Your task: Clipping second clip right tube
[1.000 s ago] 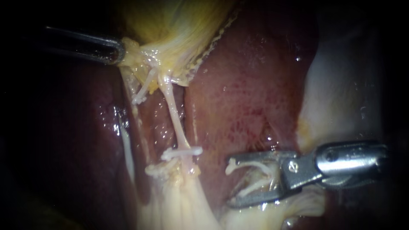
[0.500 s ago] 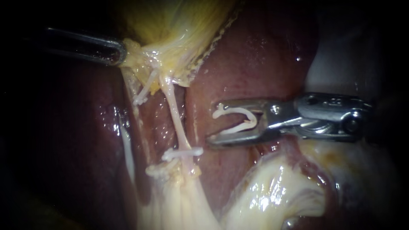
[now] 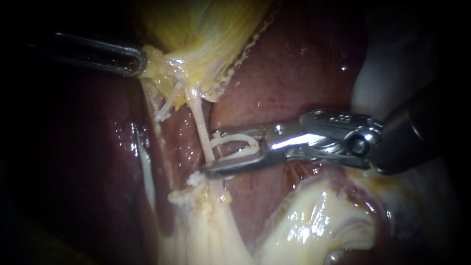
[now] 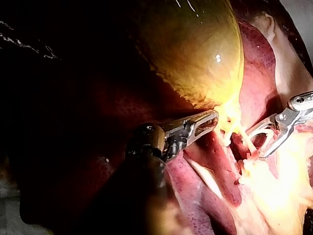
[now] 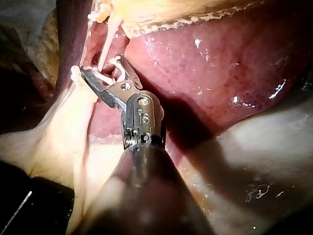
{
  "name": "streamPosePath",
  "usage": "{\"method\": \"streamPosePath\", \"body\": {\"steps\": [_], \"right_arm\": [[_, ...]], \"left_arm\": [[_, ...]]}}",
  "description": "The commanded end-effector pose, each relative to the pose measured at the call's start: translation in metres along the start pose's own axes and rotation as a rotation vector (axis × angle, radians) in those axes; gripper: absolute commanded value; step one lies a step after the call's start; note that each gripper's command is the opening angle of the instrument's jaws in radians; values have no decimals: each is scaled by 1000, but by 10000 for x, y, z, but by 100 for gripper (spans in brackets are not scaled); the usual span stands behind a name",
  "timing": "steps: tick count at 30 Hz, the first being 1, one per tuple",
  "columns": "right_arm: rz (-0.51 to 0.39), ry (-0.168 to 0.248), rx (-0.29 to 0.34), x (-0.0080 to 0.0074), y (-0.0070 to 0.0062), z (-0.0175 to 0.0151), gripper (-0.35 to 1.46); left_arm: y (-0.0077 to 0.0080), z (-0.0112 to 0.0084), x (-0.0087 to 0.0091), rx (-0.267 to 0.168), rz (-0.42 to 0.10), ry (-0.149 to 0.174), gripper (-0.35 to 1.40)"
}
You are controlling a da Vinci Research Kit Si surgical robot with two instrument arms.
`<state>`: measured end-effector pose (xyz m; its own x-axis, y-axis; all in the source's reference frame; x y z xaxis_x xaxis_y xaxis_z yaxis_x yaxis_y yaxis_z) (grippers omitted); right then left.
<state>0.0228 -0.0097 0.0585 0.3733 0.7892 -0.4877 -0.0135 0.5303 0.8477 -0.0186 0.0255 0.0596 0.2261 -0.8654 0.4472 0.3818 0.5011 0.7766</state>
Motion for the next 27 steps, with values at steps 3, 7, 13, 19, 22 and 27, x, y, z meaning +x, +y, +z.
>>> {"method": "streamPosePath", "body": {"steps": [3,7,13,19,22,27], "right_arm": [[5,35,62,1,2,9,50],[44,81,163,4,-1,15,50],[99,119,286,10,-13,17,49],[123,125,374,15,-19,15,42],[119,113,394,13,-18,13,32],[119,97,417,10,-16,11,-5]], "left_arm": [[0,1,0,0,0,0,-35],[0,2,0,2,0,1,-35],[0,3,0,2,0,1,-35],[0,3,0,2,0,1,-35],[0,3,0,2,0,1,-35],[0,4,0,2,0,1,-35]]}}
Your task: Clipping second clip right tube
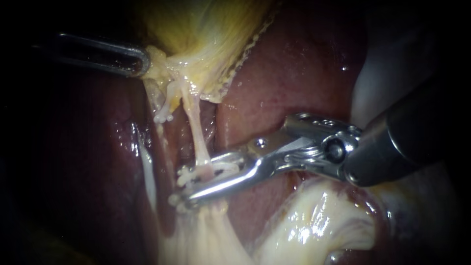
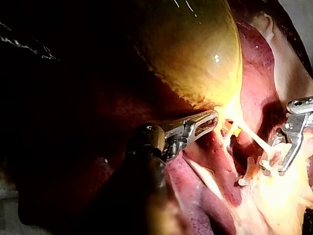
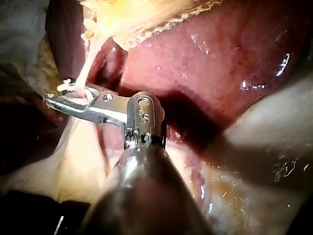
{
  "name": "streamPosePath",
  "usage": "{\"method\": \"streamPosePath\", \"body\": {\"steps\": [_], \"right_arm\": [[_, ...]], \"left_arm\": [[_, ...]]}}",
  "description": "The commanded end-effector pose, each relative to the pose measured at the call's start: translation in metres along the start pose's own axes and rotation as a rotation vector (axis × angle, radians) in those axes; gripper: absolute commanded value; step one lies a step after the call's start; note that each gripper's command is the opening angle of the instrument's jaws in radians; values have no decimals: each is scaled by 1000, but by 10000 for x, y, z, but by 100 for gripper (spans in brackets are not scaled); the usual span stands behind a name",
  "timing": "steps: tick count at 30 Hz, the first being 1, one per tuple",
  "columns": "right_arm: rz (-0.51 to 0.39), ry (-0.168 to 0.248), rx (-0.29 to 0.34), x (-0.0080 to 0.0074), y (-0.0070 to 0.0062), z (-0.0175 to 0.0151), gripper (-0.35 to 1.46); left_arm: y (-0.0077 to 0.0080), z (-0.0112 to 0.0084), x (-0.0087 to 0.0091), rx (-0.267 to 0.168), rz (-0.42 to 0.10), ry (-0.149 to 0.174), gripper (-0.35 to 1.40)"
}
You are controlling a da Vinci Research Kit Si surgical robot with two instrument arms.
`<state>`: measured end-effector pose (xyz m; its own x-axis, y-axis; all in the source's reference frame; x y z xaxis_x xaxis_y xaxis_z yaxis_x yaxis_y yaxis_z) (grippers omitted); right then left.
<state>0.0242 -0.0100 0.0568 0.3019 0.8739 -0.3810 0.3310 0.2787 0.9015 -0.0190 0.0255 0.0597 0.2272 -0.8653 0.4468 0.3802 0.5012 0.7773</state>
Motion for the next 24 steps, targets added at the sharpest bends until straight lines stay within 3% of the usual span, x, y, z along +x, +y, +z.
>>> {"method": "streamPosePath", "body": {"steps": [1,6,15,24], "right_arm": [[5,-4,3,-1,2,1,-11],[16,-7,4,-2,5,0,-35],[28,-16,-11,-13,13,1,-35],[34,-16,-11,-13,14,1,-35]], "left_arm": [[0,0,0,0,0,0,-35],[0,0,0,0,0,0,-35],[0,0,0,0,0,0,-35],[0,0,0,0,0,0,-35]]}}
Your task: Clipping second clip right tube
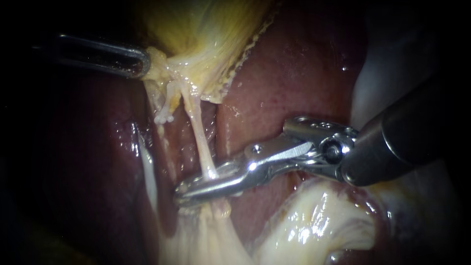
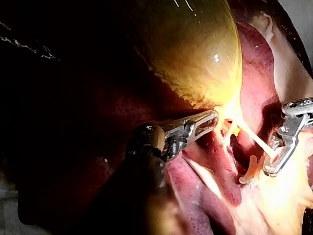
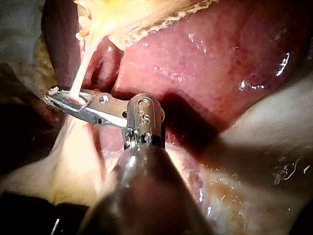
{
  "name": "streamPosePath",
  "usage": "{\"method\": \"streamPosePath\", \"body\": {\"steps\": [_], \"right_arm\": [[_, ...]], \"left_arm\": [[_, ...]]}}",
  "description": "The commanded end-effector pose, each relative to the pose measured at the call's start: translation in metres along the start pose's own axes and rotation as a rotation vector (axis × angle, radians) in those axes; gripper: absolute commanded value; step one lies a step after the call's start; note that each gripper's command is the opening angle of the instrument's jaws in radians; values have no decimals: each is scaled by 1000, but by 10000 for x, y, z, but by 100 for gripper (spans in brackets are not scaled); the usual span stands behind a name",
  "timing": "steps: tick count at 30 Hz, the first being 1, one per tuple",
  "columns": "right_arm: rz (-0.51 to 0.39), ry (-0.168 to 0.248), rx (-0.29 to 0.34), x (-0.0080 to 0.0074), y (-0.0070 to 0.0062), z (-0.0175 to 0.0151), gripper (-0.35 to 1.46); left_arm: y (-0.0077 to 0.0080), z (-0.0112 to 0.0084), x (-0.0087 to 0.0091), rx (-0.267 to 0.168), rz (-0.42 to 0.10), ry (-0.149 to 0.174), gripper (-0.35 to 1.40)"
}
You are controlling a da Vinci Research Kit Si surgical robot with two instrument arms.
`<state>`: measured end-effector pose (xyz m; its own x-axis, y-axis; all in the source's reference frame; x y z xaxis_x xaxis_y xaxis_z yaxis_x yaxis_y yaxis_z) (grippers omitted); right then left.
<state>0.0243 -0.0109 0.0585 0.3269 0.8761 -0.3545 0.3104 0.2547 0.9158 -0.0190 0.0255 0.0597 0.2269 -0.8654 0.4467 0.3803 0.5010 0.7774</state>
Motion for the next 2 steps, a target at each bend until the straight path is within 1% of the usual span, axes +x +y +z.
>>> {"method": "streamPosePath", "body": {"steps": [1,2], "right_arm": [[1,0,0,1,0,-1,-35],[1,0,0,1,0,-1,-35]], "left_arm": [[0,0,0,0,0,0,-35],[0,0,0,0,0,0,-35]]}}
